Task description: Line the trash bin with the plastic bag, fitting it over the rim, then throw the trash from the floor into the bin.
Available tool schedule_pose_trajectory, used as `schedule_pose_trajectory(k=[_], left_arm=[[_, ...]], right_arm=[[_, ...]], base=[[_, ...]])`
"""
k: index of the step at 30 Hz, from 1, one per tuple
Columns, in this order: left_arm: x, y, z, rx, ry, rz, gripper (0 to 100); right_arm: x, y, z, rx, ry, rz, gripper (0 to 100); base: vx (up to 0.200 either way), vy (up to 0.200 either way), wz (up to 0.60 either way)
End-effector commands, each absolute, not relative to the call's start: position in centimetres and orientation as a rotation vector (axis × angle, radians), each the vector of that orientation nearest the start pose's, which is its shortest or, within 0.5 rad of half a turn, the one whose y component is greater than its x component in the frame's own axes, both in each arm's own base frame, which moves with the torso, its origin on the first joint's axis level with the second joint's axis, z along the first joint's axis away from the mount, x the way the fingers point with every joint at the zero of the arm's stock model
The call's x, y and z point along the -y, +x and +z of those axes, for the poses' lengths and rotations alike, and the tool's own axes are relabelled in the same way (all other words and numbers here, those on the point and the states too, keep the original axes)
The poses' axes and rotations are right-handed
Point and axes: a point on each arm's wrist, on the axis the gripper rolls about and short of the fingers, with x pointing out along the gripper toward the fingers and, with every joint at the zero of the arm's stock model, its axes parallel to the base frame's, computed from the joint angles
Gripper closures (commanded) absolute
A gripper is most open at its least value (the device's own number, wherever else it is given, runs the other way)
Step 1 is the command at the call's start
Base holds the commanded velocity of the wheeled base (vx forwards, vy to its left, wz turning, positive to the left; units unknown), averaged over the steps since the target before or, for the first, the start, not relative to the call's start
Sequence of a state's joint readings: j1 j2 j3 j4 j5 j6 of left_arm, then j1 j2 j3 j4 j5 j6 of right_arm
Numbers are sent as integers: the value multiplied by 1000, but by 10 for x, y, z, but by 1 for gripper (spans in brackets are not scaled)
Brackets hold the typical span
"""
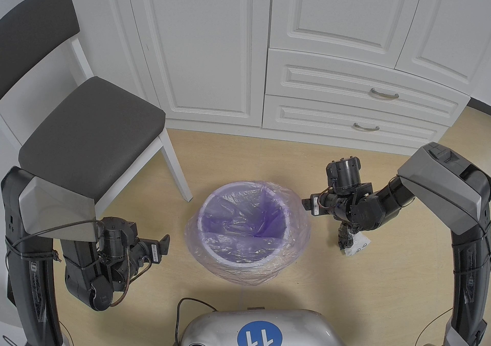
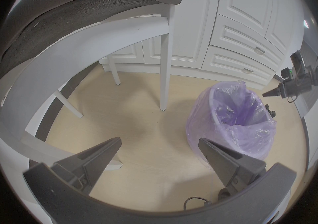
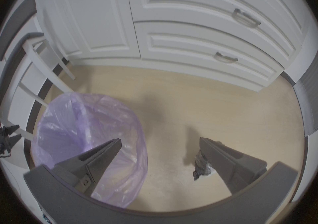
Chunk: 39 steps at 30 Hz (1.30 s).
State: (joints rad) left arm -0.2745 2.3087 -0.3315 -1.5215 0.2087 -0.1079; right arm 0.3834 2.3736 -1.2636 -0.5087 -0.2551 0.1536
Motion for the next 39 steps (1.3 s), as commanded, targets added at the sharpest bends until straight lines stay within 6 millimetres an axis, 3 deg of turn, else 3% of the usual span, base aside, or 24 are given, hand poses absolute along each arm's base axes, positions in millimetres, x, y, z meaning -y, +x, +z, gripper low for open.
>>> schedule_pose_trajectory(k=[1,8,13,16,21,25,36,37,39], left_arm=[[74,277,-16,-468,12,-40,0],[71,271,-10,-467,12,-36,0],[75,275,-10,-454,12,-47,0],[80,279,-9,-433,6,-60,0],[83,281,-7,-421,7,-67,0],[82,278,-3,-418,2,-65,0],[84,275,-1,-416,6,-60,0],[86,275,1,-402,11,-51,0],[86,275,1,-402,11,-51,0]], right_arm=[[-163,426,7,-580,-41,75,0],[-162,432,-27,-689,-73,71,0],[-156,456,-53,-724,-72,39,0],[-153,468,-58,-793,-66,59,0],[-165,490,-67,-850,-72,92,0],[-174,489,-97,-927,-111,110,0],[-175,491,-94,-912,-74,154,0],[-171,493,-83,-901,-64,148,0],[-171,493,-83,-901,-64,148,0]], base=[[0,0,0],[0,0,0],[0,0,0],[0,0,0],[0,0,0],[0,0,0],[0,0,0],[0,0,0],[0,0,0]])
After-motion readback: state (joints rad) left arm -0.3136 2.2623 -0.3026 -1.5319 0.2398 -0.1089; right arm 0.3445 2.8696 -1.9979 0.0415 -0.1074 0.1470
